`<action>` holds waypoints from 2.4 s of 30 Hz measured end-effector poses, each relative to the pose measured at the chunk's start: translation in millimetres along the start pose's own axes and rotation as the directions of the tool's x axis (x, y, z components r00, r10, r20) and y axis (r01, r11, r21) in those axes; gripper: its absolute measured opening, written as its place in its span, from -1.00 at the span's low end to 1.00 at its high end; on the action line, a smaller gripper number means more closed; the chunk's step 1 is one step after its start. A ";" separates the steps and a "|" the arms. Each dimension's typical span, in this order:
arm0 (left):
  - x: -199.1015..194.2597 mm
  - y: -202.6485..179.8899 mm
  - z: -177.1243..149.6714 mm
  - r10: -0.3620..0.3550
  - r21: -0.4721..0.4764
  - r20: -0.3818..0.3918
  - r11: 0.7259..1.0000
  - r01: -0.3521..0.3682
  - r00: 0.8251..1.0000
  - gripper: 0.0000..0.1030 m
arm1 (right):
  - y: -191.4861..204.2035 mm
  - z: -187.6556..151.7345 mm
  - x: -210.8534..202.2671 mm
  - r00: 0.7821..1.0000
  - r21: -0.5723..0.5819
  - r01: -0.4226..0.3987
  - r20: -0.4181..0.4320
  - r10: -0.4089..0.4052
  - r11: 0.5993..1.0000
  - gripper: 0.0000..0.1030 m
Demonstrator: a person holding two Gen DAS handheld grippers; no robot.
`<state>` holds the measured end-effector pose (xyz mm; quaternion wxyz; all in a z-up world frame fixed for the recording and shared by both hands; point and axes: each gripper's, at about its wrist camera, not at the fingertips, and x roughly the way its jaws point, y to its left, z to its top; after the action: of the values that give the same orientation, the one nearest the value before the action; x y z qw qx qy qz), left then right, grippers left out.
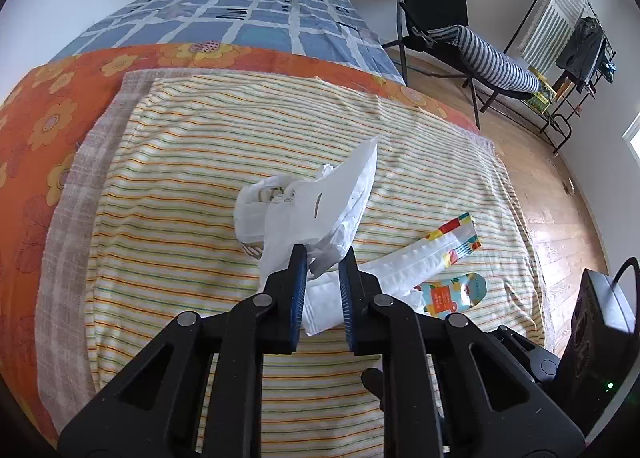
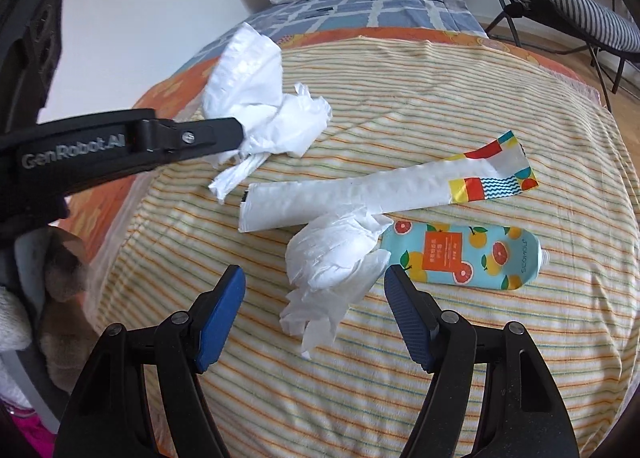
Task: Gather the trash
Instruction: 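Grasp the crumpled white tissue with the right tool while the left grasps the white bag, then carry the tissue and bag over the blue basket and open both tools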
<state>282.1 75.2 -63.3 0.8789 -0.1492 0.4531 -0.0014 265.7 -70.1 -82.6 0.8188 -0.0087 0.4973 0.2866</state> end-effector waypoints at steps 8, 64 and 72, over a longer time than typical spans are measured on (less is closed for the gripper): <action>-5.0 17.0 3.6 -0.016 -0.038 0.018 0.999 0.017 1.000 -0.80 | -8.4 1.3 4.5 1.000 0.029 -0.003 -0.023 0.003 1.000 -0.46; -187.1 -6.8 -115.9 -0.192 0.192 0.086 0.966 0.173 0.978 -0.93 | 39.1 -103.8 -157.2 0.994 -0.095 0.000 0.112 0.010 0.996 -0.65; -194.4 -18.2 -165.4 -0.235 0.219 0.018 0.949 0.225 0.972 -0.93 | 47.0 -142.6 -159.8 0.998 -0.096 -0.006 0.069 0.012 0.995 -0.65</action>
<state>38.1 41.4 6.1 0.8934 -0.1046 0.4106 -0.1497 73.3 -147.1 -10.9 0.8329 -0.0356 0.4544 0.3139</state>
